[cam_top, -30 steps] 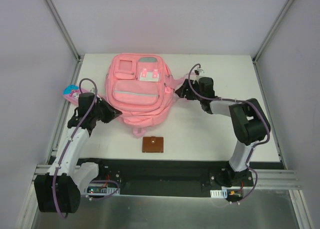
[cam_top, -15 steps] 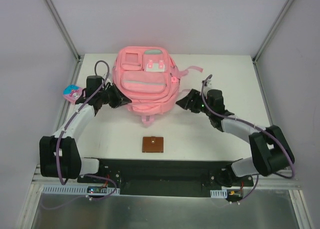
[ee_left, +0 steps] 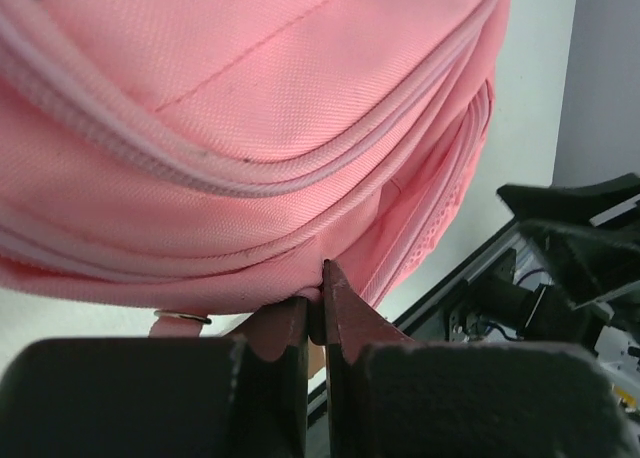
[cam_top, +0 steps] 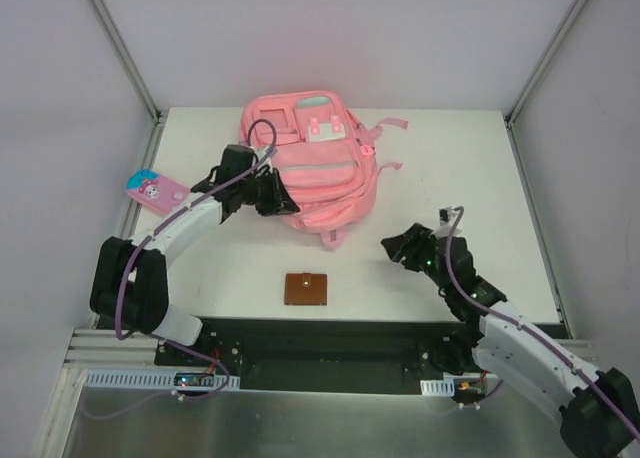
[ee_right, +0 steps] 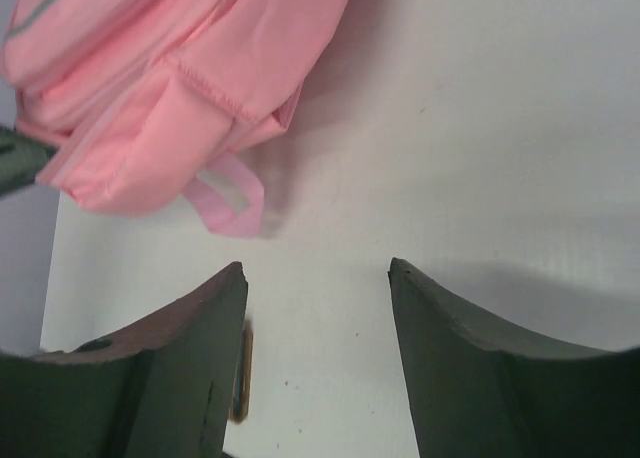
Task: Pack the student bag
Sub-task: Zip the student bag at the center of the board.
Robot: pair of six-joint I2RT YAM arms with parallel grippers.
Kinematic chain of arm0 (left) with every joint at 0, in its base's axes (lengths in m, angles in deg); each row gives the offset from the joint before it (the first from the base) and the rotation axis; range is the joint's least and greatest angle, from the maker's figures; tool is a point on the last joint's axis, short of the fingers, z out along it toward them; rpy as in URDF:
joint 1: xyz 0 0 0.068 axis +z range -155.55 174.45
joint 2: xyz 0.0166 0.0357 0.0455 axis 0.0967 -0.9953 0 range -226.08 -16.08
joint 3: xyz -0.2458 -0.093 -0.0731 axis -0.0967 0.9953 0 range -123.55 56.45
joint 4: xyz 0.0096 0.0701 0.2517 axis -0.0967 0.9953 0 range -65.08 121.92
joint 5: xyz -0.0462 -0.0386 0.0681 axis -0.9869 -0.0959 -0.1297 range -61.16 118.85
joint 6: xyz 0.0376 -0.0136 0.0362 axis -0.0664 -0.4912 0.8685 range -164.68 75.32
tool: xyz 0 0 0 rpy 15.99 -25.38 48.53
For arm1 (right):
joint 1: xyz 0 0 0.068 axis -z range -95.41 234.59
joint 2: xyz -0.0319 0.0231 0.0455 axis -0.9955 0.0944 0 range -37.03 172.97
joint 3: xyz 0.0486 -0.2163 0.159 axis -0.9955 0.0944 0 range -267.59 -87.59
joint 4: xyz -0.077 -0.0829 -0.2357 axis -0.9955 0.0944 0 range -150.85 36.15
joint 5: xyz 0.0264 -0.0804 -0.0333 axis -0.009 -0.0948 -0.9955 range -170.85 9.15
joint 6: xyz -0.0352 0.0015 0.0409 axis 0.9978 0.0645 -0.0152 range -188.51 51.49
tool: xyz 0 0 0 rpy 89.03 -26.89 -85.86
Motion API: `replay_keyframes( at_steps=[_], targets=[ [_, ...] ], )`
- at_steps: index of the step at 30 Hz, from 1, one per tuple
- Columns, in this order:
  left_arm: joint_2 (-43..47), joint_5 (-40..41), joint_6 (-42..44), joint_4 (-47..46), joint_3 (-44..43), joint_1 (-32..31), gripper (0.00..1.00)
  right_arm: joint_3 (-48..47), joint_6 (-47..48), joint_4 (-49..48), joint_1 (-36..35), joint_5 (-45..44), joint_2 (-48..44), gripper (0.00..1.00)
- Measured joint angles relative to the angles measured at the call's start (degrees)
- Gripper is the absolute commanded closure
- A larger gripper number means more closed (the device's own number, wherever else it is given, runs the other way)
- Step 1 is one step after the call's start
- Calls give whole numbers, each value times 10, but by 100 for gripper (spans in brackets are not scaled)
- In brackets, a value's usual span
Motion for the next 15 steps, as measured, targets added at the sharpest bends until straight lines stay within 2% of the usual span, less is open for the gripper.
replay_keyframes(
  at_steps=[2, 5, 10, 15],
  targets=[
    [-11, 3, 3, -1, -11, -24, 100, -5, -1, 29, 26, -33, -33, 37],
    [-28, 11, 6, -7, -27, -67, 100, -35, 3, 75, 81, -55, -33, 36],
    [-33, 27, 8, -16, -28, -127, 100, -96, 21, 118, 137, -46, 30, 38],
    [-5, 36, 15, -20, 10, -141, 100, -153, 43, 127, 165, -19, 83, 39]
  ],
)
